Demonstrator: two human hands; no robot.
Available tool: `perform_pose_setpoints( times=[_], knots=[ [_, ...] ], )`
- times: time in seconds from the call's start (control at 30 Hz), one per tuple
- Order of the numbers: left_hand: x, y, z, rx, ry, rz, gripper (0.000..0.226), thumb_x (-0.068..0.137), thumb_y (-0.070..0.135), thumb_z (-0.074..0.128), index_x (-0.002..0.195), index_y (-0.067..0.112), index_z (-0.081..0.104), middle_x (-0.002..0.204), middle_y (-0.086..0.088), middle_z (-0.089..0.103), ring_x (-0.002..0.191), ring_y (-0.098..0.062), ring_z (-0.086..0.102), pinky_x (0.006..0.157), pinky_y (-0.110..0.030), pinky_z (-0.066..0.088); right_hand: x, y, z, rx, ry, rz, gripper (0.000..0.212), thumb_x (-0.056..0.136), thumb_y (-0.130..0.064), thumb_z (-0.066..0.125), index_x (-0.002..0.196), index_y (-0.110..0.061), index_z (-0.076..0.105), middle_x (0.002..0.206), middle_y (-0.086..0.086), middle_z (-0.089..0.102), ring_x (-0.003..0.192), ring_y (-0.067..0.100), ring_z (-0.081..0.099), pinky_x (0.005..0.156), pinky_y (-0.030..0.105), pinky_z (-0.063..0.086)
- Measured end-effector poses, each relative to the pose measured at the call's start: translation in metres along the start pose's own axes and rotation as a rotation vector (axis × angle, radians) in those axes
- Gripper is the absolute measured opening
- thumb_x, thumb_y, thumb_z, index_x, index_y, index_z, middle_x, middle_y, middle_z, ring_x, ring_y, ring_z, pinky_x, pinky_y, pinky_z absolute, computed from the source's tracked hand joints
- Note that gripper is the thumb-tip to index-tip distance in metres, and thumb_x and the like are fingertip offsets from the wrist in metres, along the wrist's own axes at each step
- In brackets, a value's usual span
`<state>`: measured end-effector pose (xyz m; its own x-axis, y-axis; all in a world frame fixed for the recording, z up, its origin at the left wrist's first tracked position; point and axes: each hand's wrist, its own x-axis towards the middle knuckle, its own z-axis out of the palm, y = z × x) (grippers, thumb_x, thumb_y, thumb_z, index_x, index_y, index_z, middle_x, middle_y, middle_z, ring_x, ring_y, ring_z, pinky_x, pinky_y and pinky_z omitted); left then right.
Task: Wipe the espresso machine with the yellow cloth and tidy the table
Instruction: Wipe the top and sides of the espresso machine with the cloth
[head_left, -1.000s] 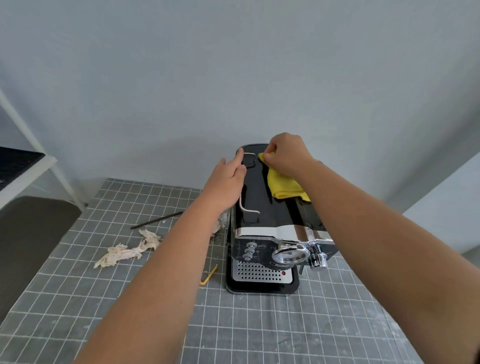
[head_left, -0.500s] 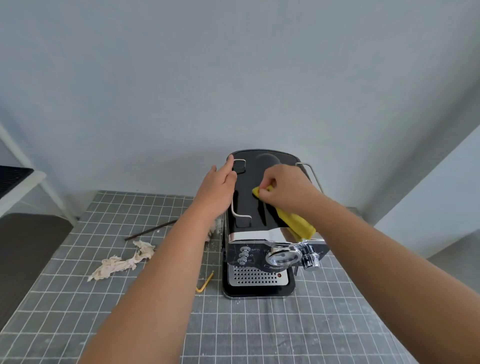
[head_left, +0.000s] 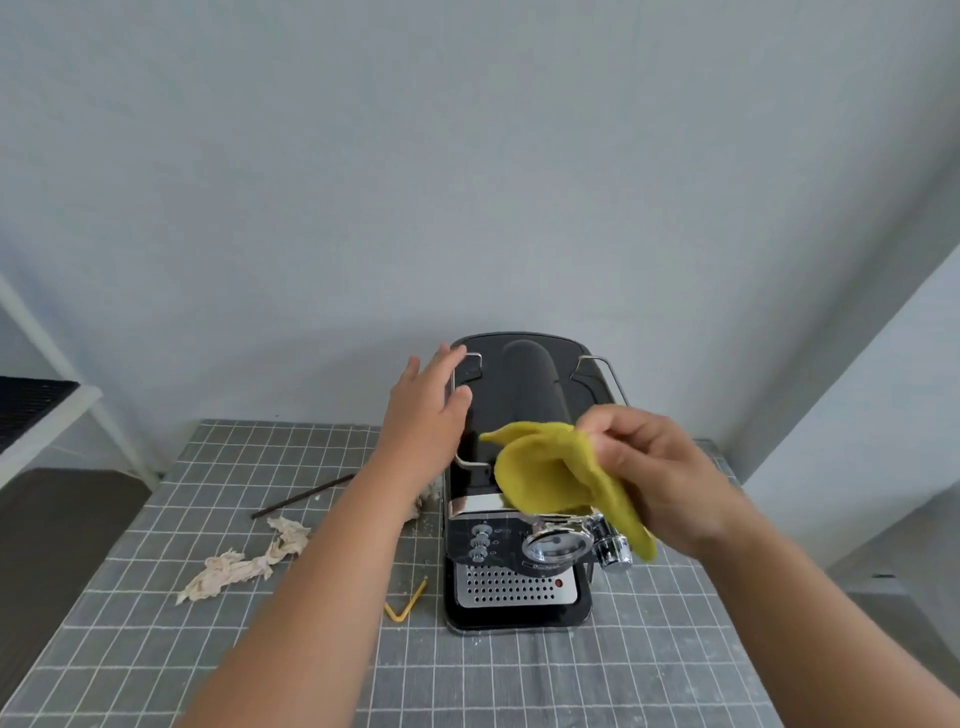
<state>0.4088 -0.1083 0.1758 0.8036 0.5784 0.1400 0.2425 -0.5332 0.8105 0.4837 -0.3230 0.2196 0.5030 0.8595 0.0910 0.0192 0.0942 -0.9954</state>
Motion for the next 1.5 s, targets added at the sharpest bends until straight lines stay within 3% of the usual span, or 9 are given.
perform_pose_setpoints(
  times=[0.23,0.3,0.5,0.57,0.73,0.87,1.03,1.37,1.5],
  knots=[
    [-0.071,0.059,0.002,-0.433,-0.221,0.314,0.038,0.095,0.054,0.038,0.131,0.053,0.048,0.142,0.028,0.048,0.148,-0.009,0.023,0.120,-0.052,0.014,-0.029,-0.013,0.010,0.852,0.301,0.015,0.051,0.035,-0.028,0.095,0.078,-0.008,0.077,0.081,0.012,0.074,0.073,0.026,0.073,0.062,0.040,0.059],
    [-0.085,0.071,0.006,-0.590,-0.333,0.308,0.059,0.090,0.069,0.040,0.138,0.036,0.049,0.140,0.014,0.055,0.138,-0.010,0.043,0.115,-0.039,0.029,-0.038,-0.027,0.019,0.895,0.335,0.050,0.022,0.057,-0.027,0.084,0.063,-0.009,0.074,0.064,0.006,0.071,0.057,0.021,0.070,0.054,0.036,0.059],
    [-0.118,0.088,0.032,-0.892,-0.487,-0.098,0.072,0.067,0.058,0.078,0.126,0.024,0.057,0.123,0.000,0.069,0.113,-0.021,0.067,0.087,-0.035,0.056,-0.067,-0.028,0.005,0.840,0.594,0.084,0.053,0.094,-0.018,0.047,0.044,-0.012,0.062,0.039,-0.001,0.054,0.032,0.011,0.054,0.036,0.018,0.047],
    [-0.127,0.091,0.046,-0.886,-0.472,-0.180,0.054,0.074,0.031,0.078,0.123,0.021,0.058,0.115,0.000,0.073,0.107,-0.020,0.070,0.087,-0.036,0.057,-0.079,-0.015,0.000,0.919,0.561,0.149,0.038,0.089,-0.029,0.051,0.061,-0.007,0.067,0.051,0.006,0.063,0.042,0.018,0.063,0.041,0.025,0.052],
    [-0.129,0.090,0.074,-0.649,-0.345,-0.197,0.019,0.094,0.027,0.062,0.112,0.030,0.065,0.110,0.004,0.073,0.106,-0.018,0.069,0.099,-0.046,0.052,-0.129,0.037,0.001,1.033,0.498,0.365,0.090,0.073,-0.077,0.048,0.112,0.001,0.069,0.120,0.029,0.062,0.102,0.044,0.065,0.076,0.056,0.056],
    [-0.121,0.100,0.082,-0.366,-0.445,0.004,0.019,0.093,0.042,0.056,0.104,0.031,0.067,0.102,0.004,0.072,0.100,-0.016,0.067,0.095,-0.043,0.052,-0.156,0.055,0.008,1.076,0.382,0.374,0.084,0.040,-0.026,0.097,0.113,0.002,0.067,0.118,0.030,0.062,0.094,0.043,0.068,0.074,0.053,0.057],
    [-0.110,0.113,0.095,-0.082,-0.453,0.254,0.020,0.096,0.042,0.055,0.099,0.025,0.064,0.081,-0.004,0.068,0.074,-0.019,0.063,0.072,-0.038,0.050,-0.168,0.054,-0.010,1.088,0.468,0.268,0.087,0.026,-0.010,0.096,0.109,0.000,0.069,0.117,0.028,0.064,0.094,0.044,0.067,0.075,0.057,0.055],
    [-0.076,0.138,0.100,-0.003,-0.317,0.277,0.019,0.082,0.044,0.072,0.091,0.030,0.062,0.058,-0.012,0.041,0.049,-0.008,0.035,0.051,-0.023,0.032,-0.166,0.055,-0.047,0.696,0.659,-0.007,0.082,0.071,0.001,0.067,0.133,-0.045,0.043,0.103,0.025,0.066,0.093,0.032,0.069,0.076,0.038,0.059],
    [-0.069,0.147,0.091,-0.066,-0.535,0.122,0.052,0.042,0.048,0.091,0.088,0.030,0.075,0.080,-0.004,0.071,0.070,-0.011,0.063,0.069,-0.034,0.058,-0.163,0.057,-0.059,-0.125,0.644,0.194,0.050,0.064,-0.019,0.085,0.104,-0.042,0.067,0.099,-0.009,0.068,0.090,0.011,0.066,0.075,0.022,0.052]
  ],
)
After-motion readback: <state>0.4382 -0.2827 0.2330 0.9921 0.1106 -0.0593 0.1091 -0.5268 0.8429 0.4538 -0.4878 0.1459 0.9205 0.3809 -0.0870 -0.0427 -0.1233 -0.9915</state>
